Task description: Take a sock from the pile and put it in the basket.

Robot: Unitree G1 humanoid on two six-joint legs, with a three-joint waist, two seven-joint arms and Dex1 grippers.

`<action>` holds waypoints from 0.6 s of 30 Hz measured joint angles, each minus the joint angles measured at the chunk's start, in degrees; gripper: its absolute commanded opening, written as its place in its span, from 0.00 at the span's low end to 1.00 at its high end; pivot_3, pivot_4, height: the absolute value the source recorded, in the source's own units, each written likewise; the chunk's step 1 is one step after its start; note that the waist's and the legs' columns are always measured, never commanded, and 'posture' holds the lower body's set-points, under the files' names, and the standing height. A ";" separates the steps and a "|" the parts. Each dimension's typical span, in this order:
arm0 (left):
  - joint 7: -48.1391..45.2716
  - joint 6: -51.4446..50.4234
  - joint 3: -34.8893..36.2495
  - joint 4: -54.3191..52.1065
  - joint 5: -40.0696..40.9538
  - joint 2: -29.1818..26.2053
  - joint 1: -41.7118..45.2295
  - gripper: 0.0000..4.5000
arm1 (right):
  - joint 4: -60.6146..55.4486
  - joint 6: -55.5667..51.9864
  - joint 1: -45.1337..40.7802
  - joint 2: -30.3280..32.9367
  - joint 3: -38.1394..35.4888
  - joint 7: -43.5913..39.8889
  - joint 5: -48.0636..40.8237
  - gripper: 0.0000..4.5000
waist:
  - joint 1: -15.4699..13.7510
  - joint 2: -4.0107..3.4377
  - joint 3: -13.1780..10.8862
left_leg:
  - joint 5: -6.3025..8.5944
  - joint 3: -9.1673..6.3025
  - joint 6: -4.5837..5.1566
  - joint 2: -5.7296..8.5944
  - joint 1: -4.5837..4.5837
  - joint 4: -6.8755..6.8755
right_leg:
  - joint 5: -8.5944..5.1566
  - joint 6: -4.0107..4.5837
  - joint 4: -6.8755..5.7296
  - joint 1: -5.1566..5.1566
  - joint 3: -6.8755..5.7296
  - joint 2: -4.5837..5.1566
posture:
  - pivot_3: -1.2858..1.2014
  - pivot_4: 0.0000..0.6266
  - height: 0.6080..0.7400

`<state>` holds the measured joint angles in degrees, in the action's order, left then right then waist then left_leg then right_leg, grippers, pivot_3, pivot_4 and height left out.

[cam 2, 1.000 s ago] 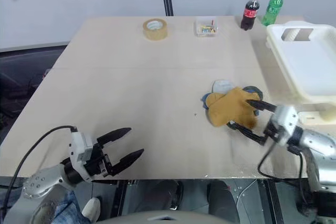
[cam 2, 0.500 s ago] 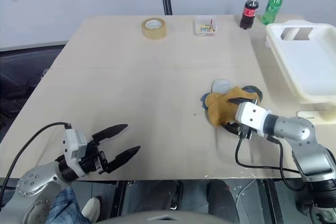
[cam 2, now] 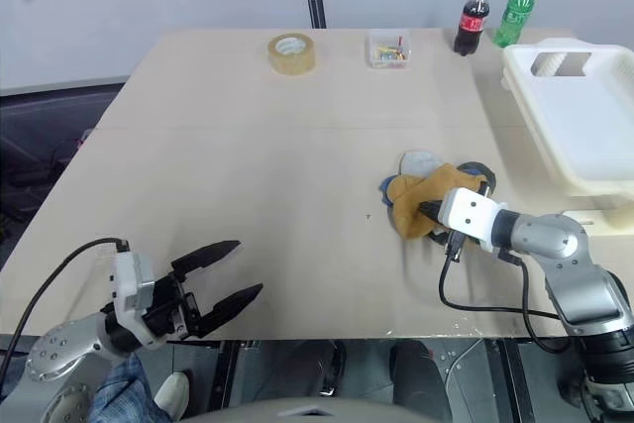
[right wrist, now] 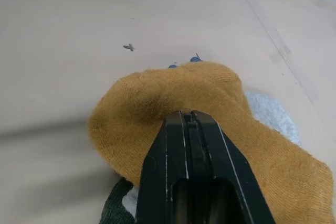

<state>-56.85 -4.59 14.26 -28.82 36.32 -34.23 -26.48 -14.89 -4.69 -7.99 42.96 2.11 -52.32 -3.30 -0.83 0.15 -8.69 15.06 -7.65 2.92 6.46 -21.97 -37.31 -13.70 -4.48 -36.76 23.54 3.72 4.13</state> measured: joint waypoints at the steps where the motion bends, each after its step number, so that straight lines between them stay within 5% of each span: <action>1: -0.37 0.18 0.00 -0.04 0.16 0.08 0.12 1.00 | 0.01 0.00 0.00 0.00 0.00 0.00 0.00 0.01 | 0.00 0.00 0.00 | 0.00 0.00 0.00 0.00 0.00 0.00 | 0.00 0.00 0.00 0.00 0.00 0.00 | 0.52 0.24 0.99; 16: -3.78 2.46 -0.06 -2.12 4.30 1.25 3.08 1.00 | 0.19 0.07 -0.38 2.13 1.97 -2.78 0.48 0.01 | 0.03 0.01 -0.01 | -0.02 0.01 -0.01 0.00 0.01 0.00 | 0.00 0.00 0.00 0.00 0.01 -0.01 | 0.52 0.24 0.99; 18: -4.26 2.46 -0.06 -2.10 4.30 1.06 3.10 1.00 | 0.18 0.05 -0.39 2.81 1.99 -3.68 0.41 0.19 | -0.01 0.01 -0.01 | -0.01 0.01 0.00 0.00 0.00 0.00 | 0.00 0.00 0.00 -0.01 0.01 -0.01 | 0.52 0.24 0.99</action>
<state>-61.11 -2.13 14.21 -30.92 40.62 -33.17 -23.38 -14.71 -4.64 -8.38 45.77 4.10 -56.00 -2.89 -0.84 0.16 -8.70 15.04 -7.63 2.92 6.46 -21.97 -37.32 -13.70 -4.48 -36.76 23.53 3.72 4.12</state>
